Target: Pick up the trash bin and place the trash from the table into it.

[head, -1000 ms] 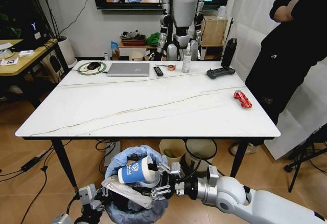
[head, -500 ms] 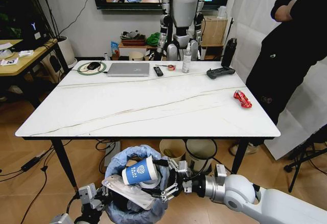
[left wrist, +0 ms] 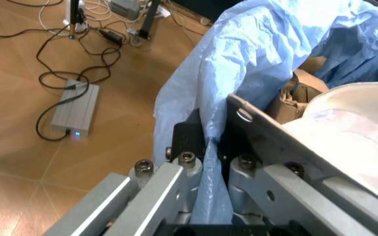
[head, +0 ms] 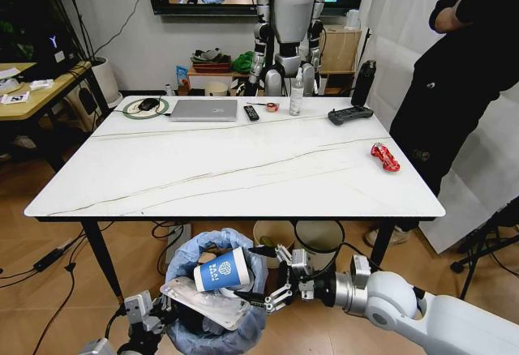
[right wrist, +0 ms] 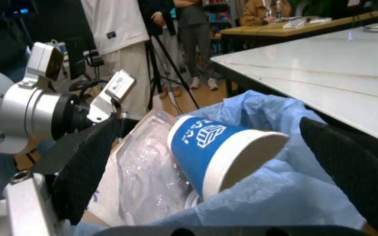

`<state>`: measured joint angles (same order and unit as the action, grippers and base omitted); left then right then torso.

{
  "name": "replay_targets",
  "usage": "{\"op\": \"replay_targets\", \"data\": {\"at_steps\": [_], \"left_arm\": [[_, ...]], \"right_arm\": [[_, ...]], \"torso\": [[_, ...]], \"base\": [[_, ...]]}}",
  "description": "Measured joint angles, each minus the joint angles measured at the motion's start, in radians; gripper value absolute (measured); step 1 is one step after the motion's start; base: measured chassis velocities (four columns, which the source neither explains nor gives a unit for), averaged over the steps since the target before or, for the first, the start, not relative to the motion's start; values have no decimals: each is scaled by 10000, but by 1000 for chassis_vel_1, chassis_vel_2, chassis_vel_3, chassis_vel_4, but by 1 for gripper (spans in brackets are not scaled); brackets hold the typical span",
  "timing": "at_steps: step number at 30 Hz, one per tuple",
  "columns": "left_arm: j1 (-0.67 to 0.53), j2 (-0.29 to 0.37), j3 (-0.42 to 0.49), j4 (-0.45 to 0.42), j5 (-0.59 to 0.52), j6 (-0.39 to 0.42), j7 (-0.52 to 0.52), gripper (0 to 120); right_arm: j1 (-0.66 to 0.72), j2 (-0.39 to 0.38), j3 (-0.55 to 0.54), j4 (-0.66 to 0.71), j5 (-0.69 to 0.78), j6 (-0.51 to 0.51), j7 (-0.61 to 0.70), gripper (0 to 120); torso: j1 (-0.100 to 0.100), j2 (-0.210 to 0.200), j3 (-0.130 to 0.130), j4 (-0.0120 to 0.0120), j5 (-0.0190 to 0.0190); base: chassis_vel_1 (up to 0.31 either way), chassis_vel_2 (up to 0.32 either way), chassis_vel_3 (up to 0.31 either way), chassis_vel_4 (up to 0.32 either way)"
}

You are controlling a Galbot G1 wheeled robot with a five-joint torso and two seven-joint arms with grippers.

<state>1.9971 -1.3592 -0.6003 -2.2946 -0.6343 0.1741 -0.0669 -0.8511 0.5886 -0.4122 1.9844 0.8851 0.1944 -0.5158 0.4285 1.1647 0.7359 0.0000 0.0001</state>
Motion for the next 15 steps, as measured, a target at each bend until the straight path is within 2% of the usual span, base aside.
{"op": "replay_targets", "data": {"at_steps": [5,7,11,12,15], "left_arm": [[-5,13,35,77,45,-3,0,0],[-6,55,56,100,57,-5,0,0],[3,224,128,106,86,-20,14,0],[3,224,128,106,86,-20,14,0],[7,304,184,101,112,-25,31,0]], "right_arm": [[-214,-157,664,186,63,21,35,100],[-422,-171,1237,307,160,3,96,100],[-1036,-1,3435,377,643,-146,229,100],[-1036,-1,3435,377,643,-146,229,100],[-1399,165,5111,64,1090,-300,343,100]], "torso": [[0,0,0,0,0],[0,0,0,1,-1],[0,0,0,0,1],[0,0,0,0,1],[0,0,0,0,-2]], "base": [[0,0,0,0],[0,0,0,0],[0,0,0,0],[0,0,0,0],[0,0,0,0]]}}
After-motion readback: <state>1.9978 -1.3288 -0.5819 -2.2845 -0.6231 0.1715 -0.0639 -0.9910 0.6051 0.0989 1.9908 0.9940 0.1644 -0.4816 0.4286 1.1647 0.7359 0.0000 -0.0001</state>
